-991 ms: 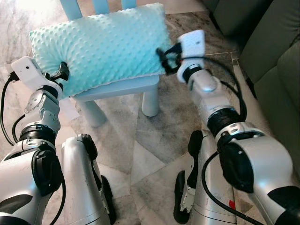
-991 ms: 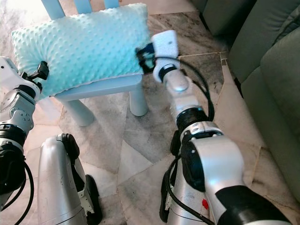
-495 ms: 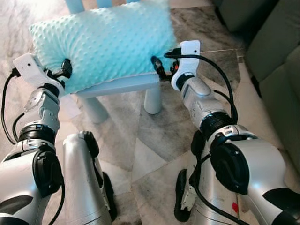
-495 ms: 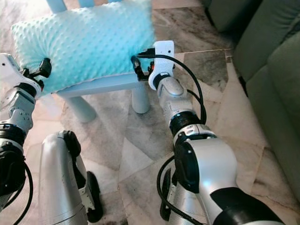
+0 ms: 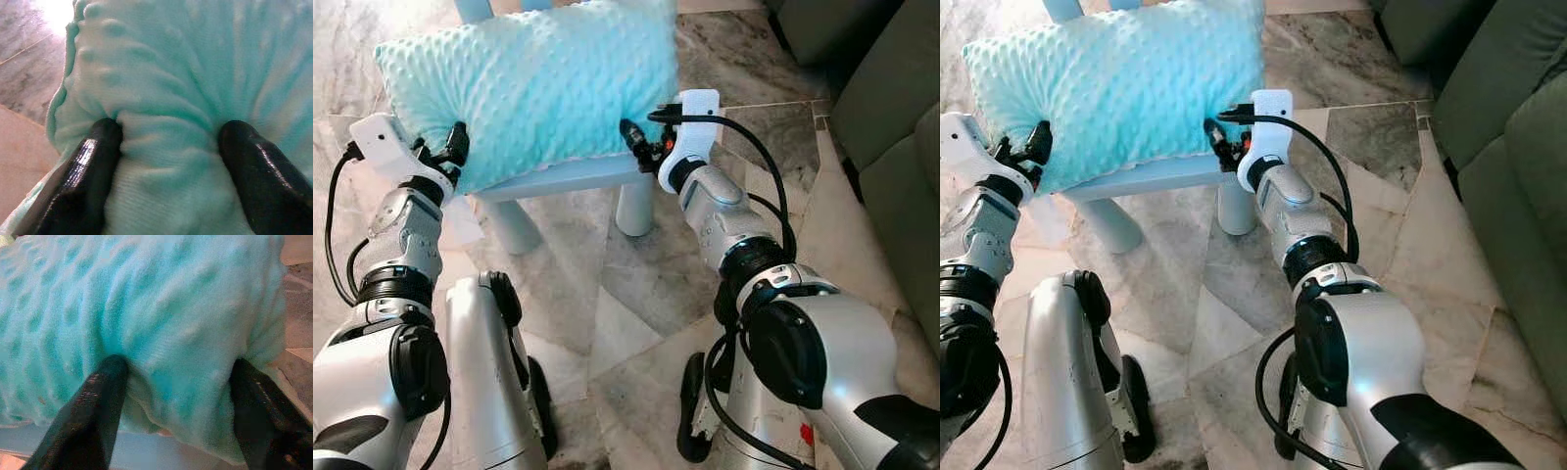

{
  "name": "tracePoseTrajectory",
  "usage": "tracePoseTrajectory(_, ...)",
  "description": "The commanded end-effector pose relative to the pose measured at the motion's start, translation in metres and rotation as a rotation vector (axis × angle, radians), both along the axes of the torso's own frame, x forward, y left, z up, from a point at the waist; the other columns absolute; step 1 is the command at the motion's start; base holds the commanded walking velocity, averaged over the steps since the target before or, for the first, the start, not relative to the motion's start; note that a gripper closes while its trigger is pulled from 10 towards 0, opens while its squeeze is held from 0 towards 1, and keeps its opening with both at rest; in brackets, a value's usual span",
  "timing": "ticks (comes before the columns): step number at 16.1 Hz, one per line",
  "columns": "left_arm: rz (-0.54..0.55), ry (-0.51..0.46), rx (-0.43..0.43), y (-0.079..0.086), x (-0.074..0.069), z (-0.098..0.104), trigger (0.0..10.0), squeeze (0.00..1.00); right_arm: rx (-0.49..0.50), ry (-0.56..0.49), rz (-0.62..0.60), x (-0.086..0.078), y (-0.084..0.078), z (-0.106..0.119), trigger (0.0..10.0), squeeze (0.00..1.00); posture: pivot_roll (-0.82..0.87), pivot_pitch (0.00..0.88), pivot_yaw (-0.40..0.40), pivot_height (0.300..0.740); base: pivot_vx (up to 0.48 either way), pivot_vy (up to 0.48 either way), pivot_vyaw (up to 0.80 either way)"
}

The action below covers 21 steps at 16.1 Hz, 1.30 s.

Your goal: Move the pillow to the sofa

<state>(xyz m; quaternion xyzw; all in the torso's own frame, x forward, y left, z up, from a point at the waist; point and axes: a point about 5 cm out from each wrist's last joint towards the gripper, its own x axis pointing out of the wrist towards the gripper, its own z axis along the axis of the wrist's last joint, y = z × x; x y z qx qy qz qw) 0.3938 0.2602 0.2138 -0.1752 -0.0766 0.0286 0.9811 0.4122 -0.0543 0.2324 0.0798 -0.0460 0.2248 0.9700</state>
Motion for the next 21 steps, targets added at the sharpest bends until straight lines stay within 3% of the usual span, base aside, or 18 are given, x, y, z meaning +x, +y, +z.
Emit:
tracePoseTrajectory(1, -0.026, 0.047, -0.01, -0.002, -0.003, -0.017, 0.0, 0.0, -0.013, 0.038, 0.025, -0.003, 0.003, -0.014, 0.0, 0.0, 0.13, 0.505, -0.025, 0.401, 0.0, 0.0, 0.0)
tracePoseTrajectory(21, -0.047, 0.009, -0.04, -0.011, -0.006, -0.02, 0.0, 0.0, -0.089, 0.099, 0.082, -0.014, 0.017, -0.044, 0.0, 0.0, 0.14, 0.539, -0.03, 0.401, 0.0, 0.0, 0.0)
